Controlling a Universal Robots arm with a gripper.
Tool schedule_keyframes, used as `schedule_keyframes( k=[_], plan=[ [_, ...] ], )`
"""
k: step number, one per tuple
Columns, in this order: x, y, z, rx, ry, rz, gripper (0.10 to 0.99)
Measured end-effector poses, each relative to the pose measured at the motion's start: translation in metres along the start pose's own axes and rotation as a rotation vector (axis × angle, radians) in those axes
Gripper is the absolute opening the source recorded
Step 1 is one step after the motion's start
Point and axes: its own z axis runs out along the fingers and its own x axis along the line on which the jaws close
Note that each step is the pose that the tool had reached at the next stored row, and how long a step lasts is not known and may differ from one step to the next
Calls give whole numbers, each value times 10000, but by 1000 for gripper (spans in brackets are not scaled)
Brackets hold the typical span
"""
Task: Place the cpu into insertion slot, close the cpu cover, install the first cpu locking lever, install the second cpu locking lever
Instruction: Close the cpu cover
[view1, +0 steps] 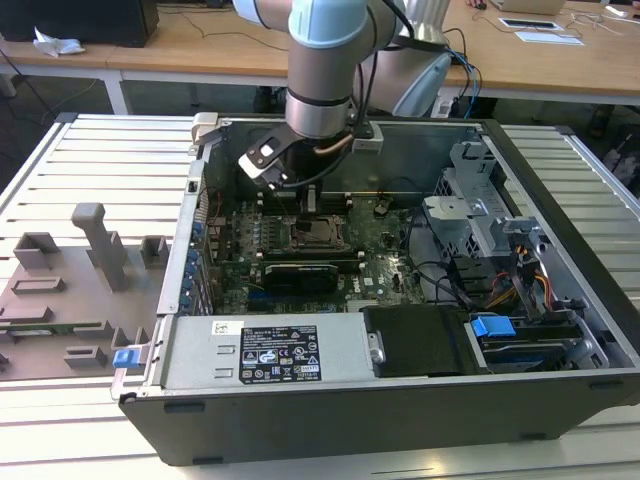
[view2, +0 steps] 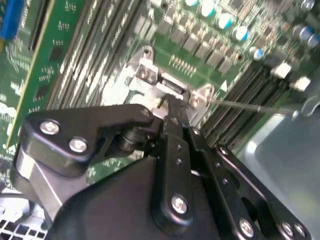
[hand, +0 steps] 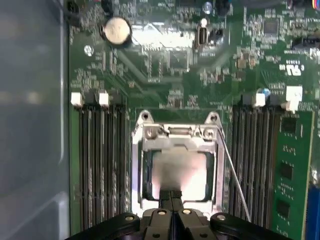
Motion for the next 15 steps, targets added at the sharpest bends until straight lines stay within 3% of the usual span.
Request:
schedule_keyframes(
  k=[4,7,8,9,12,15],
  plan=[
    [-3,151,-36,12,57,-9,106],
    [-3,171,-121,15,57,-8,106],
    [-2,169,-167,15,58,-6,106],
    [-2,165,-280,15,57,-7,106],
    [-1,156,-516,15,58,-8,106],
    [-1,151,-633,15,57,-7,106]
  ],
)
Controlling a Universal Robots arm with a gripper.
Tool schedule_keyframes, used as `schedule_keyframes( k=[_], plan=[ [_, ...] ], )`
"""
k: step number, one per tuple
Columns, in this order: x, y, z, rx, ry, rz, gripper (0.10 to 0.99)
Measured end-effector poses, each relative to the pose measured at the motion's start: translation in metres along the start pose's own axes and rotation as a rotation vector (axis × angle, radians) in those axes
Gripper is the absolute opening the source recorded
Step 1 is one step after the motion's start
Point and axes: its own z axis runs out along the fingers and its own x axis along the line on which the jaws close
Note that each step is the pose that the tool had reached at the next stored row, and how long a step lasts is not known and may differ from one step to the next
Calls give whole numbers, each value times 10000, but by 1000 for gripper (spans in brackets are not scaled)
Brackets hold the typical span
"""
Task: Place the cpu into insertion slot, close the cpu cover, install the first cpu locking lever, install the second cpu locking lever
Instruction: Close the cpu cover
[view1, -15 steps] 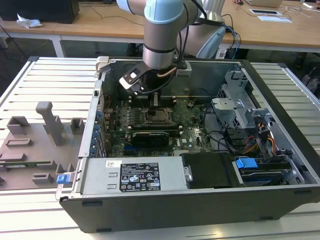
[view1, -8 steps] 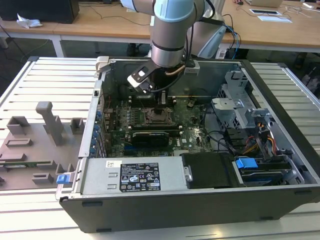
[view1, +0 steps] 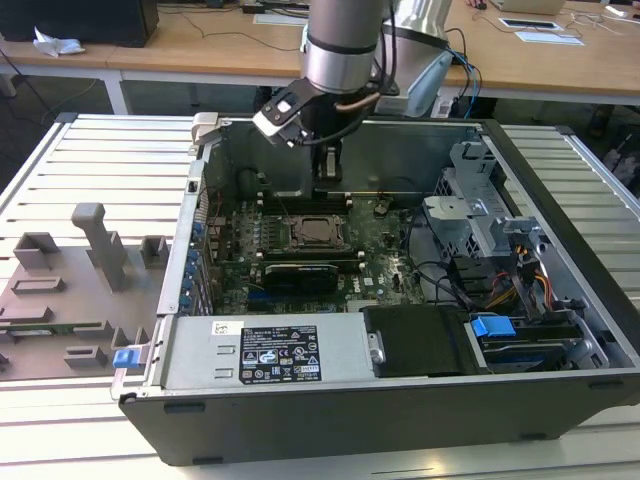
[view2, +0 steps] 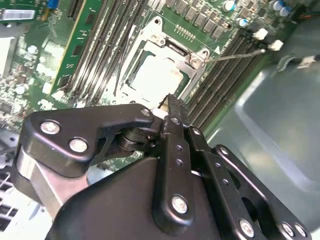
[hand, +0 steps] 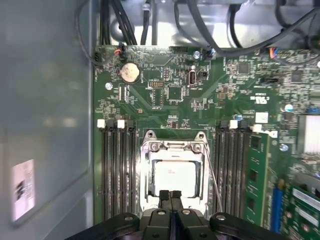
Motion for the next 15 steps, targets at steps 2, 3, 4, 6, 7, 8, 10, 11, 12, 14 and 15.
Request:
schedule_keyframes(
  k=[2,3,4,6,7,8,10,11,12,14,15],
  plan=[
    [0,-2,-45,0,0,0,106],
    [1,-3,-64,0,-1,0,106],
    [1,-3,-83,0,0,-1,106],
    [1,-4,-107,0,0,-1,106],
    [1,-5,-113,-1,3,0,106],
    [1,-5,-112,-2,3,-1,106],
    [1,-5,-114,0,0,0,106],
    [1,-5,-114,0,1,0,106],
    [1,-5,-114,0,1,-1,106],
    [1,-5,-115,0,0,0,106],
    [1,-5,-115,0,1,0,106]
  ],
)
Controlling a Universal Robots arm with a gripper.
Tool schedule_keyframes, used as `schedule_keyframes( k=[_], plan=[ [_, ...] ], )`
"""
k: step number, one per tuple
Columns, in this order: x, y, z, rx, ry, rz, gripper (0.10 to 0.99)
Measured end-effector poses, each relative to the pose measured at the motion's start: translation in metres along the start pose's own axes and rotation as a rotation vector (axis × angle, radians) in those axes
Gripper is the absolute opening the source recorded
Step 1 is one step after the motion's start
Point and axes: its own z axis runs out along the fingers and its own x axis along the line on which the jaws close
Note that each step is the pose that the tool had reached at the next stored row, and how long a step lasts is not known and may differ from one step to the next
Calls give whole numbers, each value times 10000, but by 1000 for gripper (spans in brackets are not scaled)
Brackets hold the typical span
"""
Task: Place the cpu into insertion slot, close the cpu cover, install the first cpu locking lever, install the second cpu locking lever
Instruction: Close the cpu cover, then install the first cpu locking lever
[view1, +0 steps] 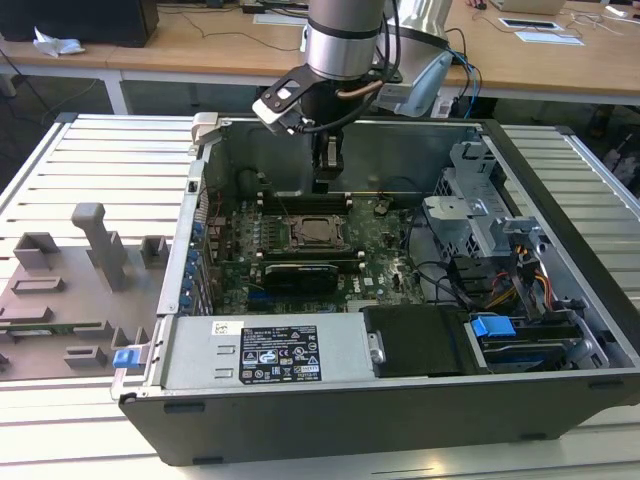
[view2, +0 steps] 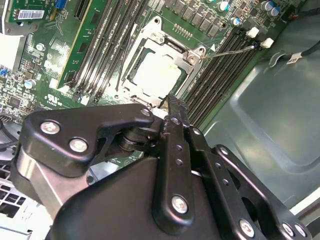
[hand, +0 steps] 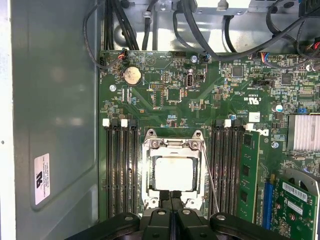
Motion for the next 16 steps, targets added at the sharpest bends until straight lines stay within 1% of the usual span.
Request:
schedule_keyframes(
  k=[10,12,14,16],
  plan=[
    [0,0,-3,0,-1,-20,106],
    [0,0,-3,3,-15,-330,106],
    [0,0,-3,9,-41,-956,106],
    [0,0,-3,13,-57,-1358,106]
  ],
)
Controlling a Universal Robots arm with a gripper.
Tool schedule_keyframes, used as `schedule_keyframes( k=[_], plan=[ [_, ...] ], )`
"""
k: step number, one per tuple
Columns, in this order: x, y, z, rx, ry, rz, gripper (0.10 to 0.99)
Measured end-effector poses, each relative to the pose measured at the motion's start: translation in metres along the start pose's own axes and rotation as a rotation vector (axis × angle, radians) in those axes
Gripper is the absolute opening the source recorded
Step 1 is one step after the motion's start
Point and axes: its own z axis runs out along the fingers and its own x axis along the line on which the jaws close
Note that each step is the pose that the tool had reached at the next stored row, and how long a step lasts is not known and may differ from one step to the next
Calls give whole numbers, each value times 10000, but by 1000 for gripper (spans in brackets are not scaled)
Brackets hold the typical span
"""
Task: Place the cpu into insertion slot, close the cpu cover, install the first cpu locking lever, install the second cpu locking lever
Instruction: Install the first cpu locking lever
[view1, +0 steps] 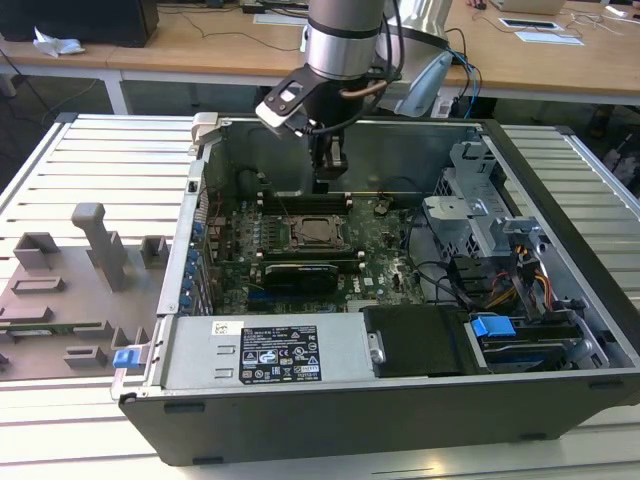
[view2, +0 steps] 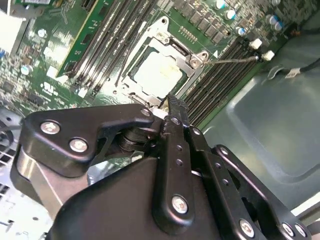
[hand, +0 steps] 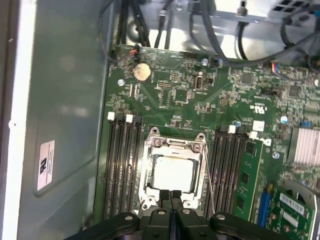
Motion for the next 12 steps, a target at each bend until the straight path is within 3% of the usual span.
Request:
schedule_keyframes(
  k=[2,5,8,12],
  plan=[
    [0,0,0,2,-13,-317,106],
    [0,0,0,13,-61,-1459,106],
    [0,0,0,20,-95,-2269,106],
    [0,0,0,25,-115,-2749,106]
  ],
)
